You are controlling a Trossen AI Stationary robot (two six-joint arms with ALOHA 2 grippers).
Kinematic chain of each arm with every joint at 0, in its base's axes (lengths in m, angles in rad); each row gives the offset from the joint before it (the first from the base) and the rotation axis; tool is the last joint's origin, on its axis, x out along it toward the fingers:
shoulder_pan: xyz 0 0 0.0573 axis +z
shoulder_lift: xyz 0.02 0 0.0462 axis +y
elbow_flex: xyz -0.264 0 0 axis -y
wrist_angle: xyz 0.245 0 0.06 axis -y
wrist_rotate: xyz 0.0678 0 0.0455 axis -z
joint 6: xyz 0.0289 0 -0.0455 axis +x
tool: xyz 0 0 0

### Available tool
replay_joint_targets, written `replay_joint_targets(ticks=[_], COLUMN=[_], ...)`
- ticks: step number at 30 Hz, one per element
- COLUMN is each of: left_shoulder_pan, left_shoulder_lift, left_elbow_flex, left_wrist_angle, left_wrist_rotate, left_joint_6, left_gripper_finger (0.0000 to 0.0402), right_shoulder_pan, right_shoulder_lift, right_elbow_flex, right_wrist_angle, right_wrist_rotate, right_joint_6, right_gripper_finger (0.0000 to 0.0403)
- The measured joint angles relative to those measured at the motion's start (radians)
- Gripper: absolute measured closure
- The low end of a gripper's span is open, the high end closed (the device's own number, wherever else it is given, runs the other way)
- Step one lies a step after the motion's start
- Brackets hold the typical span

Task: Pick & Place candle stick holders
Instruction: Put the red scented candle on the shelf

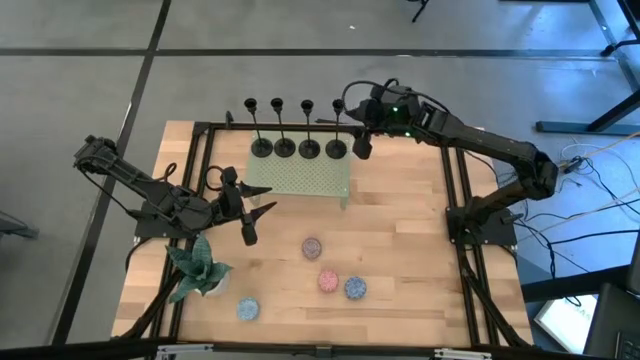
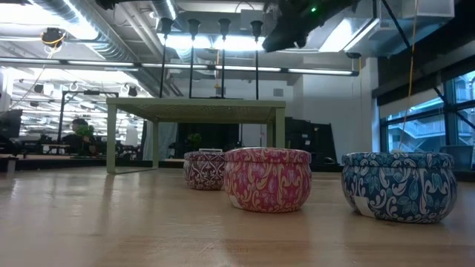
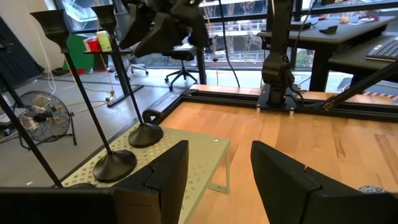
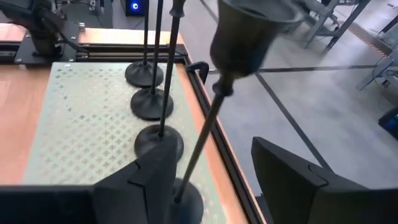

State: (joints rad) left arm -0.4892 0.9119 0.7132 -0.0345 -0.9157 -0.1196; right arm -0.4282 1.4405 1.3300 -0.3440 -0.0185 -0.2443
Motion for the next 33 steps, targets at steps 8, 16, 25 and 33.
replay_joint_targets(ticks=[8, 16, 25, 33], left_shoulder_pan=[0.0, 0.0, 0.0, 0.0], left_shoulder_lift=[0.0, 0.0, 0.051, 0.197], left_elbow_flex=[0.0, 0.0, 0.0, 0.0], left_wrist_angle=[0.0, 0.0, 0.0, 0.0], left_wrist_rotate=[0.001, 0.039, 0.247, 0.287], left_joint_6=[0.0, 0.001, -0.022, -0.004], left_gripper_finger=[0.0231, 0.0231, 0.0231, 0.0218], right_shoulder_pan=[0.018, 0.199, 0.47, 0.591], right_shoulder_lift=[-0.167, -0.239, -0.233, -0.233], right_elbow_flex=[0.0, -0.012, -0.263, -0.482], right_wrist_angle=[-0.213, -0.508, -0.33, -0.062], right_wrist_rotate=[-0.002, -0.087, -0.09, -0.09], right_joint_6=[0.098, 0.303, 0.364, 0.376], right_gripper_finger=[0.0191, 0.0191, 0.0191, 0.0191])
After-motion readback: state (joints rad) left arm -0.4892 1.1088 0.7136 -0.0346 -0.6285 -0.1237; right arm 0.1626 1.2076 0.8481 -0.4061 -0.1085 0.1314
